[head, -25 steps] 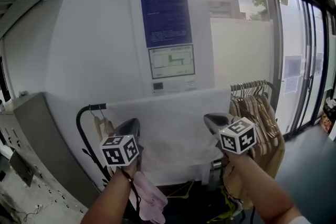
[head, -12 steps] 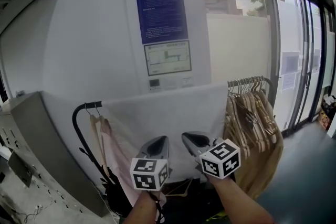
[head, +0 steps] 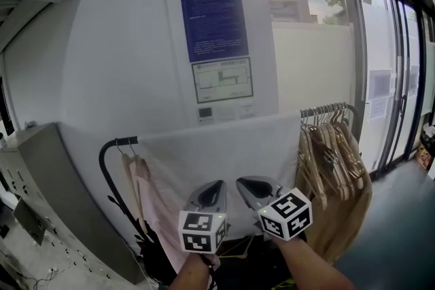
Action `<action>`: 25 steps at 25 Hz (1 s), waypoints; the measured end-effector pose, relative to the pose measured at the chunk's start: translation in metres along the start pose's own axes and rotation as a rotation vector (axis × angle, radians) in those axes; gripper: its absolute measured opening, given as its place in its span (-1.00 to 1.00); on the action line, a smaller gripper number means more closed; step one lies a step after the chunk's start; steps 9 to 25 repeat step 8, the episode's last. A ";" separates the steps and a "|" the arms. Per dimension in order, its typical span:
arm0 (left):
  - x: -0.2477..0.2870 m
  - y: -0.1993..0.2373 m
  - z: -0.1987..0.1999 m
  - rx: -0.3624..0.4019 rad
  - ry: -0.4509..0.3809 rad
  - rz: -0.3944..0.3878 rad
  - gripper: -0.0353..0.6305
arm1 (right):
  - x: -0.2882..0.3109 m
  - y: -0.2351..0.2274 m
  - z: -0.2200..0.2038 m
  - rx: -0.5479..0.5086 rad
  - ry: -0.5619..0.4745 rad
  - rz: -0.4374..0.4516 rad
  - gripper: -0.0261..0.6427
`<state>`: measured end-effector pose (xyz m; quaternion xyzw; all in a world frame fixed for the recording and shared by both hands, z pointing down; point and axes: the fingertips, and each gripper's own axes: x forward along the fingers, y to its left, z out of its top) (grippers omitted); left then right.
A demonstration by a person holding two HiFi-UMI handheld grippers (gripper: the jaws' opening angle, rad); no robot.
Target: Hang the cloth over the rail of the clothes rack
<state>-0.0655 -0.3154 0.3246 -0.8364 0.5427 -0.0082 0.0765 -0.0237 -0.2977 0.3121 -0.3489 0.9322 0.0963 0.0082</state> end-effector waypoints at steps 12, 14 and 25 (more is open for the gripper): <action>0.000 0.002 0.000 -0.001 -0.005 -0.011 -0.88 | 0.004 0.003 0.001 0.017 -0.013 0.006 -0.92; 0.000 0.002 0.000 -0.001 -0.005 -0.011 -0.88 | 0.004 0.003 0.001 0.017 -0.013 0.006 -0.92; 0.000 0.002 0.000 -0.001 -0.005 -0.011 -0.88 | 0.004 0.003 0.001 0.017 -0.013 0.006 -0.92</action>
